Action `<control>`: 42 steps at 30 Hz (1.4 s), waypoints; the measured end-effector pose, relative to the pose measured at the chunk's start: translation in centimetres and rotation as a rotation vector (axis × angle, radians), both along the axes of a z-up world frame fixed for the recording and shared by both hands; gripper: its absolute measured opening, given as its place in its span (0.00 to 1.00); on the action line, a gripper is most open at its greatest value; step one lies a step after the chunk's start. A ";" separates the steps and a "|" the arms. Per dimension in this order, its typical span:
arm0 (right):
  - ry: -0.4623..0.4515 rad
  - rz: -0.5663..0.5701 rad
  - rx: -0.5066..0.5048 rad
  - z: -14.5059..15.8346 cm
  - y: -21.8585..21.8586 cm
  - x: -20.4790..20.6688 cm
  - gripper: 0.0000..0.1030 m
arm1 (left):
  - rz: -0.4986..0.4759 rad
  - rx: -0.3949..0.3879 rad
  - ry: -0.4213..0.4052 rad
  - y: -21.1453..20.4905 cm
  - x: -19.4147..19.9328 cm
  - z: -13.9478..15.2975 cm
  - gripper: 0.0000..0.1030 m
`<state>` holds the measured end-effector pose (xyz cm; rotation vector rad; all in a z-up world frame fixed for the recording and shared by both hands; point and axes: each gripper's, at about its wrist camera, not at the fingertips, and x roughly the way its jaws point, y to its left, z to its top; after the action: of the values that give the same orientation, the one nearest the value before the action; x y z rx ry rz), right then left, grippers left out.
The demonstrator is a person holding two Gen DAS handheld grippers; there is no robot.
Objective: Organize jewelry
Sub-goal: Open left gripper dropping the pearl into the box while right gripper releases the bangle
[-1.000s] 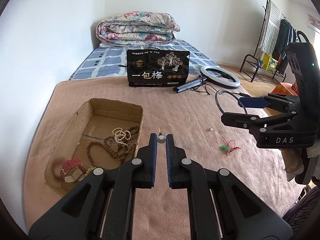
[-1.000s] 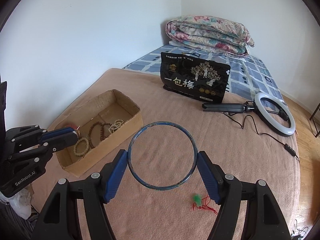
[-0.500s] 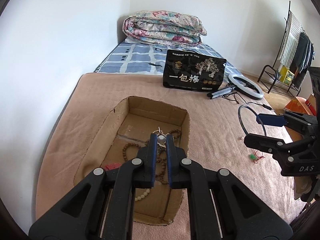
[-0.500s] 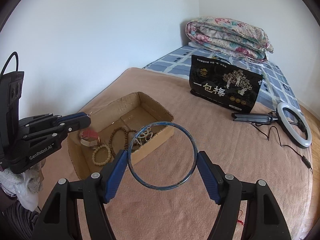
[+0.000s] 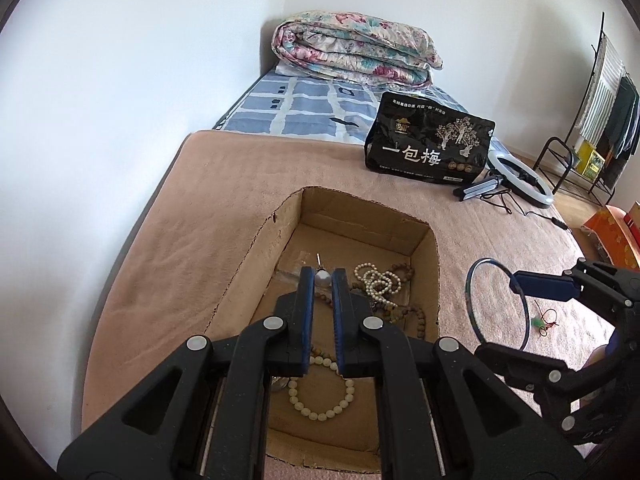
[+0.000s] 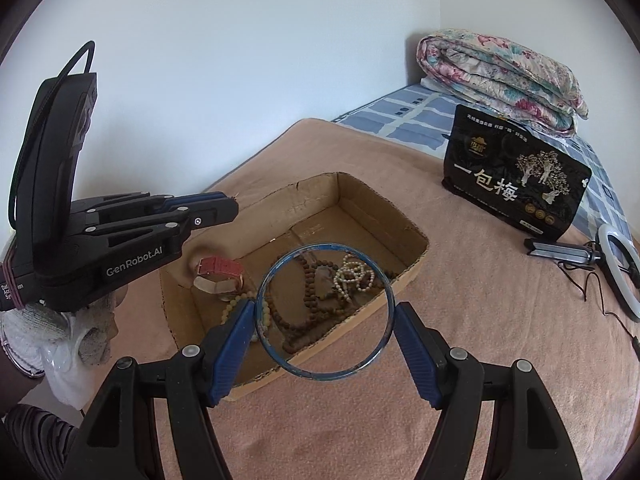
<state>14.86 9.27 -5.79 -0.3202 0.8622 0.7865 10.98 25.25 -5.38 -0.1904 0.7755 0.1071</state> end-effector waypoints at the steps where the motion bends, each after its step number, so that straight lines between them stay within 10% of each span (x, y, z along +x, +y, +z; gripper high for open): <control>1: 0.003 0.004 -0.002 -0.2 0.3 0.0 0.71 | 0.001 -0.001 0.001 0.1 0.1 0.0 0.07; 23: 0.026 0.068 -0.021 -2.5 4.3 -0.4 0.75 | 0.007 -0.008 -0.010 0.8 1.0 0.2 0.07; 27: 0.015 0.063 -0.007 -2.2 4.0 -0.5 0.87 | 0.010 -0.004 -0.015 0.9 1.0 0.2 0.40; 42: -0.011 0.034 -0.015 -1.5 2.3 -0.7 0.96 | 0.032 0.002 -0.026 0.5 0.6 0.3 0.52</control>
<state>14.21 11.59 -7.25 -0.3534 0.8542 0.8097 11.55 25.79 -5.07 -0.2019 0.7468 0.1355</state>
